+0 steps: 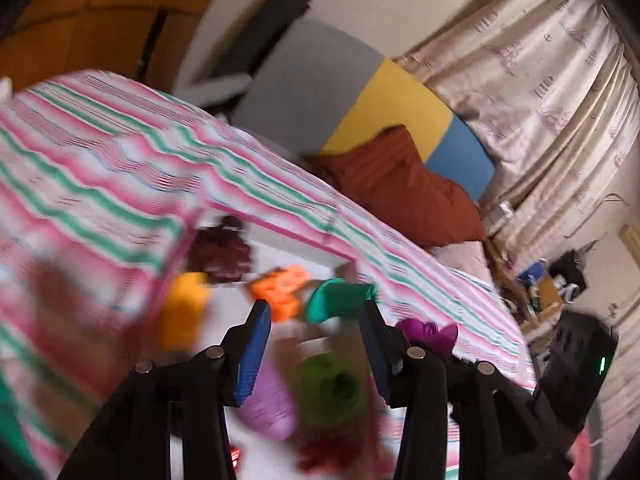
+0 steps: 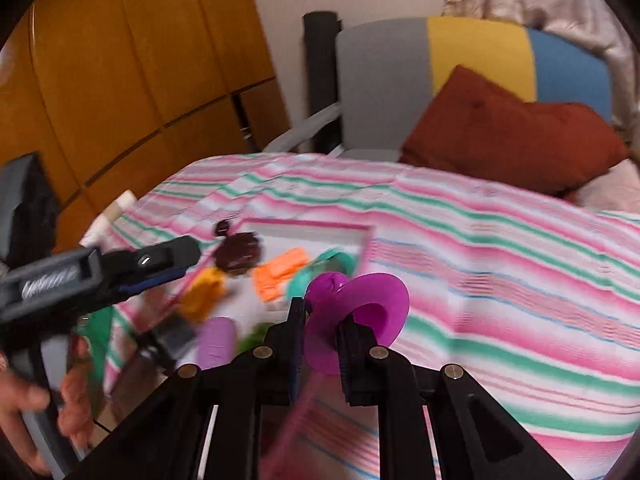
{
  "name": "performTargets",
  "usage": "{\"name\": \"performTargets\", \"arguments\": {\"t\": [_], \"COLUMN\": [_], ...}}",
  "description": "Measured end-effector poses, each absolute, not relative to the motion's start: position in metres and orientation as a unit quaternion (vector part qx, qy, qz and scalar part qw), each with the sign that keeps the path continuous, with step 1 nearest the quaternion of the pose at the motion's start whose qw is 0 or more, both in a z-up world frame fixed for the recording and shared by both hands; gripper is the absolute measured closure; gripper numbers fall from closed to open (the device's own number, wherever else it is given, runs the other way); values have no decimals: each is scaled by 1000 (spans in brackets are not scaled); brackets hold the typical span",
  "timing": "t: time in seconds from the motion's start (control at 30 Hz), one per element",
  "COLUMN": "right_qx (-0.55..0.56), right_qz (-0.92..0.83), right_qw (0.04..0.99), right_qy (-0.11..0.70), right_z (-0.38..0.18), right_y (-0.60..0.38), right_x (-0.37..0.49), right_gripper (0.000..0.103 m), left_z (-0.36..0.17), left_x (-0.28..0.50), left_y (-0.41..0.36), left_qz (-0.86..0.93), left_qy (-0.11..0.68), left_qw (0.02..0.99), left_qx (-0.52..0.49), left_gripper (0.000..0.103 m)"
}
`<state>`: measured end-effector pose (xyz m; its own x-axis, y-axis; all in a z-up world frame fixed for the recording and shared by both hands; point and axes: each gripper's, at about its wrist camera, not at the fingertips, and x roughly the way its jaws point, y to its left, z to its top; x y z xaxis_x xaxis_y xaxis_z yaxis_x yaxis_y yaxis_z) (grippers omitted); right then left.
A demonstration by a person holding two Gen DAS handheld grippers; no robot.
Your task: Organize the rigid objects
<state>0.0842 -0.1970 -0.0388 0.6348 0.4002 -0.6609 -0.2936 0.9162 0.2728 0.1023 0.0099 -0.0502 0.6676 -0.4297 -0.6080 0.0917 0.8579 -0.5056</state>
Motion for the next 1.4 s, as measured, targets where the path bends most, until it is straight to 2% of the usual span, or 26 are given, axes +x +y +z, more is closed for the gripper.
{"name": "performTargets", "arguments": {"t": [0.2,0.43,0.5,0.53,0.57,0.63,0.87,1.13,1.4], "right_qx": [57,48,34,27,23,10,10,17,15], "right_qz": [230,233,225,218,214,201,140,101,98], "right_qw": [881,867,869,874,879,891,913,902,910], "right_qy": [410,438,440,432,425,406,383,420,402], "right_z": [-49,-64,-63,-59,-54,-42,-6,4,18], "right_y": [-137,-111,-110,-111,-114,-117,-129,-133,-131], "right_x": [101,115,112,107,102,89,58,32,10], "right_gripper": [88,86,62,42,35,34,17,15,12], "left_z": [-54,-53,-51,-50,-47,-43,-21,-15,-12], "left_x": [67,48,45,44,43,41,34,16,7], "left_y": [39,56,57,56,54,52,46,44,41], "left_qz": [-95,-56,-38,-27,-7,29,42,87,100], "left_qy": [371,380,382,382,381,382,374,384,400], "left_qw": [905,909,912,914,917,919,924,918,910], "left_qx": [-185,-162,-146,-135,-119,-94,-75,-44,-34], "left_gripper": [57,57,57,57,57,57,57,57,57]}}
